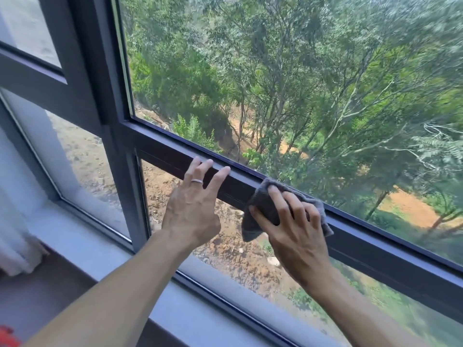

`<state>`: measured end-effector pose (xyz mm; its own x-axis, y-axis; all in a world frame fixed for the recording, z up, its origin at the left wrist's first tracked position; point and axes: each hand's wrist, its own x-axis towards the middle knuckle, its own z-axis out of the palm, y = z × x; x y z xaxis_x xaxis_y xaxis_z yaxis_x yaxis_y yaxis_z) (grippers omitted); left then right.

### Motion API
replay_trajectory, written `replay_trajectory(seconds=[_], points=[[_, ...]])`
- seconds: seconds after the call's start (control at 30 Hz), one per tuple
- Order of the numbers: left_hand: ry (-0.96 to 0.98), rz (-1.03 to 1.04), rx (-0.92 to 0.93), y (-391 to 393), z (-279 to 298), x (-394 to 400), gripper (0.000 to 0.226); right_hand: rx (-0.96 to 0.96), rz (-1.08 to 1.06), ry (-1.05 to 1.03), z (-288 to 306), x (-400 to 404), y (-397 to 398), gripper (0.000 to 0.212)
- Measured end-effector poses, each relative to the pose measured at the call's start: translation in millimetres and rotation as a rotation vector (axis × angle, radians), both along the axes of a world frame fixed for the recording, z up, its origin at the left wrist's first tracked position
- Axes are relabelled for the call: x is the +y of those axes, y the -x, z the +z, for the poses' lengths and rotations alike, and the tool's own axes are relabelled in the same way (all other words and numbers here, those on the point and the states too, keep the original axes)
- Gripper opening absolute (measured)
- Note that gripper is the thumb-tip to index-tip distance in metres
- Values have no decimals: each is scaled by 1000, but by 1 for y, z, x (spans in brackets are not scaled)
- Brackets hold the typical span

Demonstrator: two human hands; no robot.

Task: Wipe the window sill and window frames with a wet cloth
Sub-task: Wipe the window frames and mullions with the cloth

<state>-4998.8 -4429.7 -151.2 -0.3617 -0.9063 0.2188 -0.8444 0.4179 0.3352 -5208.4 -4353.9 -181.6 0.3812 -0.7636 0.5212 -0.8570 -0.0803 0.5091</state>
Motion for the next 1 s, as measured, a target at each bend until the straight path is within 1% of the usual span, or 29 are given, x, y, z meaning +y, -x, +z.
replay_trajectory(seconds=[0.1, 0.17, 0.27, 0.4, 0.47, 0.5, 0.57, 0.6, 0.63, 0.7, 0.8, 0.9, 1.0], points=[[11, -23, 2, -3, -2, -2, 99, 14, -10, 21, 2, -5, -4, 57], [29, -48, -6, -4, -4, -4, 98, -30, -23, 20, 4, -26, -28, 58], [120, -87, -6, -14, -4, -9, 90, -107, -7, 25, 1, -46, -56, 55], [246, -153, -5, -30, -4, -25, 82, -52, 67, -25, 0, -31, -26, 49], [219, -83, -7, -44, -3, -37, 84, -27, 60, -13, -1, -23, -16, 50], [173, -46, -9, -53, -2, -43, 87, -28, 56, -1, -1, -26, -20, 51], [88, -21, -31, -67, -1, -54, 95, -38, 40, 11, 0, -46, -44, 54], [67, -42, -52, -72, -2, -59, 98, -55, 30, 8, -1, -60, -63, 54], [64, -56, -59, -75, -3, -62, 99, -73, 31, 6, 1, -75, -83, 54], [96, -66, -14, -77, -6, -63, 97, -94, 34, 1, 3, -93, -107, 53], [133, -87, 17, -79, -12, -64, 93, -75, 52, 18, -1, -85, -98, 45], [113, -99, 55, -79, -13, -63, 92, -34, 48, 32, -2, -60, -73, 47], [124, -126, 86, -84, -14, -65, 92, -9, -17, 49, 2, -74, -91, 51]])
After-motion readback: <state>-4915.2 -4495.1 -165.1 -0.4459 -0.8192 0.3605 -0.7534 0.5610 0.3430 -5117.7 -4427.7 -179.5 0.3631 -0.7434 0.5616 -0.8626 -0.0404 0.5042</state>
